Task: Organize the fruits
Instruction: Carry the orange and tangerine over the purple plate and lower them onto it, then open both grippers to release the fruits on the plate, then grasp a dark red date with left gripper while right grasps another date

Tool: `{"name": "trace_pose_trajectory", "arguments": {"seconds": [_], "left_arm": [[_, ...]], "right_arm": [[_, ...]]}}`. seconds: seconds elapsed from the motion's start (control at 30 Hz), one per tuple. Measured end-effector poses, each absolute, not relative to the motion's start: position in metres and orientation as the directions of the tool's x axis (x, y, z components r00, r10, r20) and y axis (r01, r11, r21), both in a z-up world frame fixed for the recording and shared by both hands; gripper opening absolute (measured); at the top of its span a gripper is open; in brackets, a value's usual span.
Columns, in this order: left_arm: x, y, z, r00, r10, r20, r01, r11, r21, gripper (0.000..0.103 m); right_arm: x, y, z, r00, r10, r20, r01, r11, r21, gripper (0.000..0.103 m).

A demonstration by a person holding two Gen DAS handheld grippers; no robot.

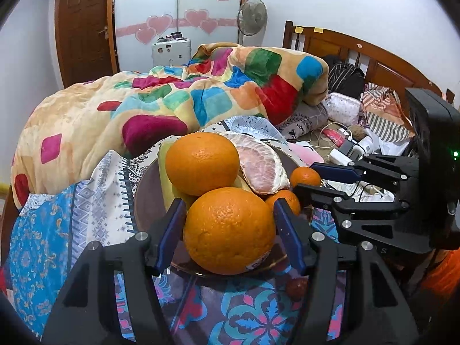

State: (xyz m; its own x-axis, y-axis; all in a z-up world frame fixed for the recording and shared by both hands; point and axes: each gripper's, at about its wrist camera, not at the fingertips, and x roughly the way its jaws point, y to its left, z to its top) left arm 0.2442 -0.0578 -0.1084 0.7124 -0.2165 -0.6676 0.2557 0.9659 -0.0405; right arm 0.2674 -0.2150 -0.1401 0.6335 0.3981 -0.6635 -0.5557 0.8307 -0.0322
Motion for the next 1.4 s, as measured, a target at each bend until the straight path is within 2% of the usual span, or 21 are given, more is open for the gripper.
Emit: {"name": "trace_pose_trajectory", "arguments": {"seconds": [0.23, 0.3, 0.37, 0.43, 0.77, 0.97, 1.17, 1.4], "left_arm": [[0.251, -0.059, -0.111, 0.695, -0.215, -0.686, 0.250, 0.967, -0.050, 0.066], [0.251, -0.059, -0.111, 0.696, -0.212, -0.686, 0.245, 0.968, -0.050, 0.066], [0.250, -0.059, -0.109, 0.697, -0.206, -0.687, 0.242, 0.969, -0.046, 0.067], [0.247, -0.058, -0.106, 0.700, -0.206, -0.684, 0.238, 0.970, -0.049, 0.069], [0.210, -0.036, -0.077, 0.742, -0.205, -0.638, 0.196, 0.977, -0.085, 0.071], [0.178, -0.015, -0.056, 0.784, -0.160, -0.600, 0.141, 0.987, -0.078, 0.081], [0.154, 0.006, -0.058, 0.779, -0.123, -0.615, 0.104, 0.992, -0.066, 0.082], [0.140, 0.028, -0.088, 0.730, -0.117, -0.673, 0.079, 0.993, -0.088, 0.082]], "right_arm": [[0.272, -0.220, -0.141, 0.610, 0.415, -0.675, -0.554, 0.833, 0.013, 0.032], [0.272, -0.221, -0.141, 0.613, 0.409, -0.676, -0.546, 0.838, 0.012, 0.036], [0.271, -0.224, -0.140, 0.622, 0.398, -0.674, -0.534, 0.845, 0.006, 0.045], [0.269, -0.225, -0.138, 0.622, 0.399, -0.673, -0.533, 0.846, 0.010, 0.047], [0.234, -0.227, -0.104, 0.658, 0.422, -0.624, -0.533, 0.846, 0.011, 0.049], [0.206, -0.220, -0.086, 0.672, 0.455, -0.584, -0.555, 0.832, 0.009, 0.051], [0.186, -0.208, -0.092, 0.654, 0.473, -0.590, -0.581, 0.814, 0.009, 0.051], [0.181, -0.198, -0.127, 0.594, 0.468, -0.654, -0.597, 0.801, 0.032, 0.051]]}}
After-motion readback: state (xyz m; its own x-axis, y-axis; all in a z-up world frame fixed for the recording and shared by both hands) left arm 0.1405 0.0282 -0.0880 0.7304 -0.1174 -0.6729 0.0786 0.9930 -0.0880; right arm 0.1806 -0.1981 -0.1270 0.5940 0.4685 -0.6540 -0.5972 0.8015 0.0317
